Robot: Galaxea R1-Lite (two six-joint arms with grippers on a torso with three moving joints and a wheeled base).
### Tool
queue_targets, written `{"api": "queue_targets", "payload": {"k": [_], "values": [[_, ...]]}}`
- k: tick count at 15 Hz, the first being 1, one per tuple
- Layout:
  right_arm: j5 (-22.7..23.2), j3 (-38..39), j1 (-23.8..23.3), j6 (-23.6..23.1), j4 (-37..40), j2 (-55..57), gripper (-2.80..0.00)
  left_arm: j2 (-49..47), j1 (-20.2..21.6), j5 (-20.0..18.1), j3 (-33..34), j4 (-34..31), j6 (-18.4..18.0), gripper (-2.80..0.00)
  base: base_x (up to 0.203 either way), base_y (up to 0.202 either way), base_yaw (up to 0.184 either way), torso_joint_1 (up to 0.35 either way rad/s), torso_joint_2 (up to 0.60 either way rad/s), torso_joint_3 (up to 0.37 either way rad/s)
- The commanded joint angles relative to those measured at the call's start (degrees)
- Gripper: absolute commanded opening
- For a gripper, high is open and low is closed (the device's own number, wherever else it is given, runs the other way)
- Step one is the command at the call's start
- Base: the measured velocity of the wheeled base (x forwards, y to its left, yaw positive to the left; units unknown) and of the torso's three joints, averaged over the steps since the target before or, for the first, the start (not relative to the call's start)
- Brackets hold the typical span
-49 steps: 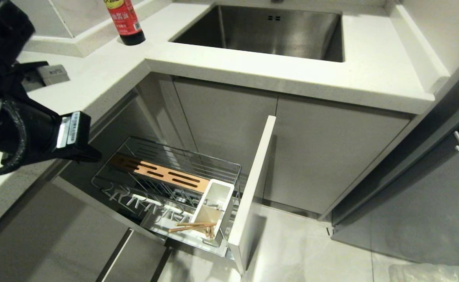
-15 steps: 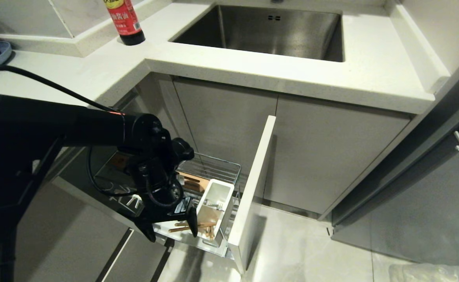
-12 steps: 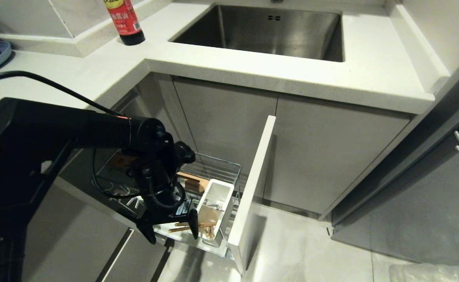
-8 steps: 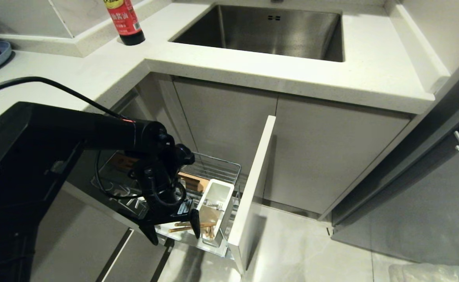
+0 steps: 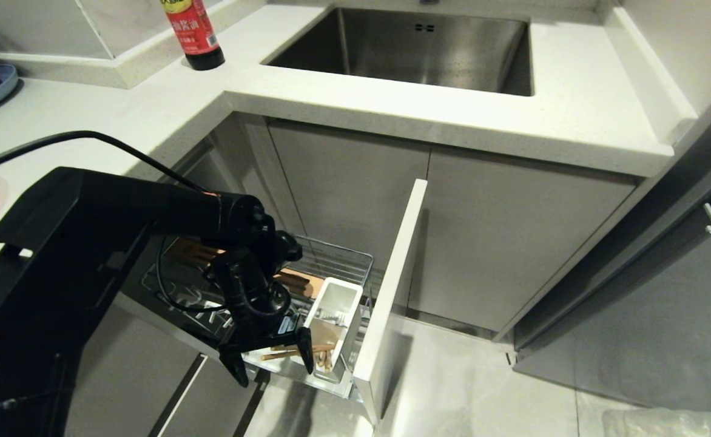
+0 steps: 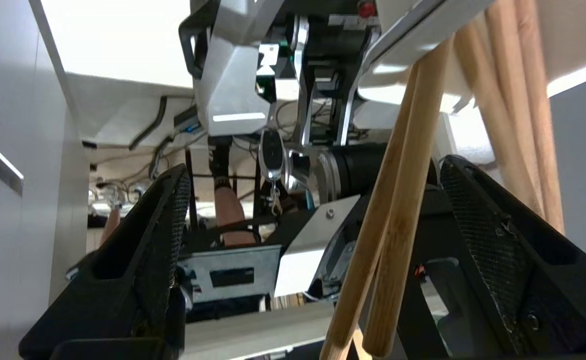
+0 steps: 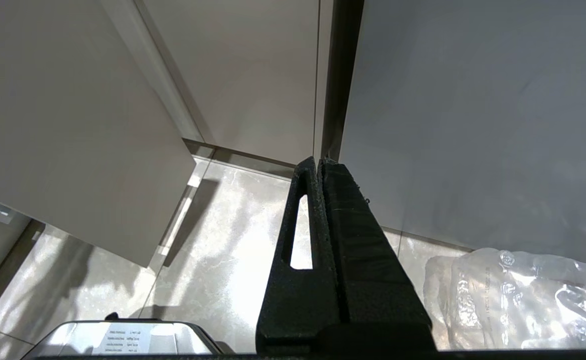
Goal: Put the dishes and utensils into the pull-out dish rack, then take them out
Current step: Take the chopsticks out of the cupboard
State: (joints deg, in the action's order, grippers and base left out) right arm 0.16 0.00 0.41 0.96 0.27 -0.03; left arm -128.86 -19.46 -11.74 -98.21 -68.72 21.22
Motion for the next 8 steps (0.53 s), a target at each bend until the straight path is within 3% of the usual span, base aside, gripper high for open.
{"api": "queue_targets", "payload": {"k": [1, 8], "values": [[0.0, 0.0, 0.0, 0.0, 0.0, 0.0, -2.8, -0.2, 0.1, -0.1, -0.2, -0.8, 0.1, 0.0, 0.0, 0.0, 0.0, 0.0, 0.0, 0.0], [0.0, 0.0, 0.0, 0.0, 0.0, 0.0, -2.8, -1.5, 0.9, -1.1, -0.3, -0.9, -1.7, 0.0, 0.0, 0.0, 0.0, 0.0, 0.0, 0.0]]}}
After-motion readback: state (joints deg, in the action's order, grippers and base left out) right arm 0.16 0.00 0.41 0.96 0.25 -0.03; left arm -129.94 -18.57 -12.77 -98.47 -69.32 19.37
